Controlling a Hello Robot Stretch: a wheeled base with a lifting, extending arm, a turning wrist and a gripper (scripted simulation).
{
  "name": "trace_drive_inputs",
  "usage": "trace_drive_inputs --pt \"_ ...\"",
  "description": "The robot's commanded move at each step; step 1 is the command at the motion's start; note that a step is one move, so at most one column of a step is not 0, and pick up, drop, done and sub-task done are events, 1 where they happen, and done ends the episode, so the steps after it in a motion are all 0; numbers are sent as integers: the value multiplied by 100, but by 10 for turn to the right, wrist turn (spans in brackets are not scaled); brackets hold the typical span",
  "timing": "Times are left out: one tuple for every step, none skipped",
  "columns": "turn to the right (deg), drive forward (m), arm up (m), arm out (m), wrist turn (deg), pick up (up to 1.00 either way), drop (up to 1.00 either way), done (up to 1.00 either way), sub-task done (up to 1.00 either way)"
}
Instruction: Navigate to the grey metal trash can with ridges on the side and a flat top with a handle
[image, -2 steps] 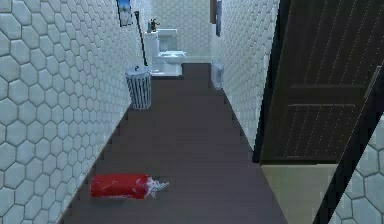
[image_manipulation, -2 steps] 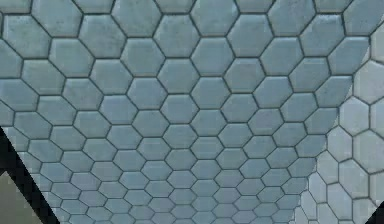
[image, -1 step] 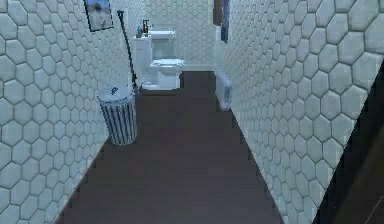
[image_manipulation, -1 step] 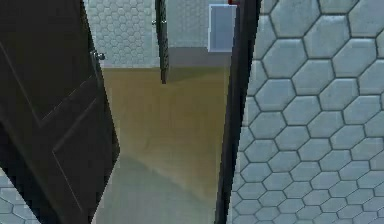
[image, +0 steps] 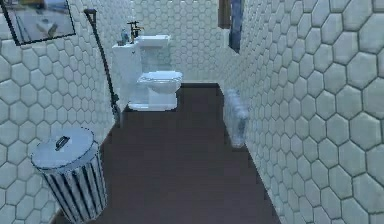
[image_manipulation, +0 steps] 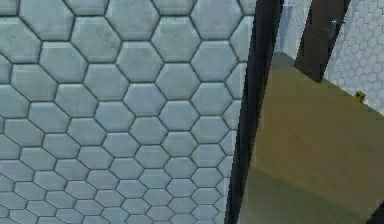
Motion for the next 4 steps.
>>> trace_drive_inputs --pt "0 60 0 0 0 0 0 0 0" --pt "-450 0 0 0 0 0 0 0 0" --pt "-90 0 0 0 0 0 0 0 0" --pt "0 0 0 0 0 0 0 100 0"
